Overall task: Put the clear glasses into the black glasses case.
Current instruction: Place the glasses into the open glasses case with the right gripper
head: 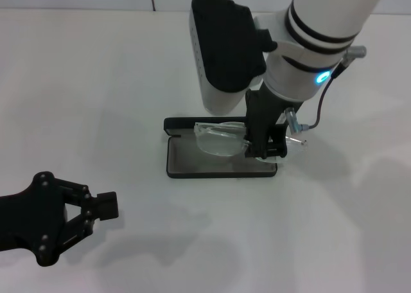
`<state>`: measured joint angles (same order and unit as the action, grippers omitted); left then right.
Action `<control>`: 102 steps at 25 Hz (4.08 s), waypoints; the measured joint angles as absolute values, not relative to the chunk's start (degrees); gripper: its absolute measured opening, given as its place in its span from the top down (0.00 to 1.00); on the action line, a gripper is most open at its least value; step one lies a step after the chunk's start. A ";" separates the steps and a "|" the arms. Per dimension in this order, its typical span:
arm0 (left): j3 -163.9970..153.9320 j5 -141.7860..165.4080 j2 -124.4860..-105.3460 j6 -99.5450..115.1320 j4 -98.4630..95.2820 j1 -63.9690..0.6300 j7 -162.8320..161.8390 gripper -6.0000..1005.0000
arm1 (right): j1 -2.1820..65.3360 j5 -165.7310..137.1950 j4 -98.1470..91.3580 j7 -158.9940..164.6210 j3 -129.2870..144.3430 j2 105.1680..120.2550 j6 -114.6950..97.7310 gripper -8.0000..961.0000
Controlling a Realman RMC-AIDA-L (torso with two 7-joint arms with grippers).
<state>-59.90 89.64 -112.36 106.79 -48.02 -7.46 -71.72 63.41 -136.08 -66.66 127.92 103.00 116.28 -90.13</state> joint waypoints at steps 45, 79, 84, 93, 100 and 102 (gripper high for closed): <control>-58.53 90.29 -113.63 105.81 -47.89 -9.35 -71.63 0.94 | 60.85 -136.62 -65.01 129.48 112.23 116.28 -77.19 0.83; -54.31 90.42 -113.20 106.52 -48.22 -8.18 -71.60 0.94 | 60.73 -136.15 -65.83 129.75 113.76 116.28 -76.52 0.82; -54.31 90.55 -113.20 106.52 -48.00 -8.54 -71.60 0.94 | 60.73 -135.57 -65.91 129.88 113.82 116.28 -75.84 0.82; -54.31 90.96 -113.33 106.48 -47.90 -8.77 -71.54 0.94 | 60.73 -135.31 -65.79 129.91 114.32 116.28 -74.65 0.81; -54.31 90.97 -113.39 106.43 -47.90 -8.84 -71.54 0.94 | 60.71 -134.89 -65.44 129.89 114.35 116.27 -74.41 0.81; -54.31 90.97 -113.44 106.43 -47.90 -8.88 -71.54 0.94 | 60.70 -134.84 -65.43 129.88 114.35 116.28 -74.41 0.81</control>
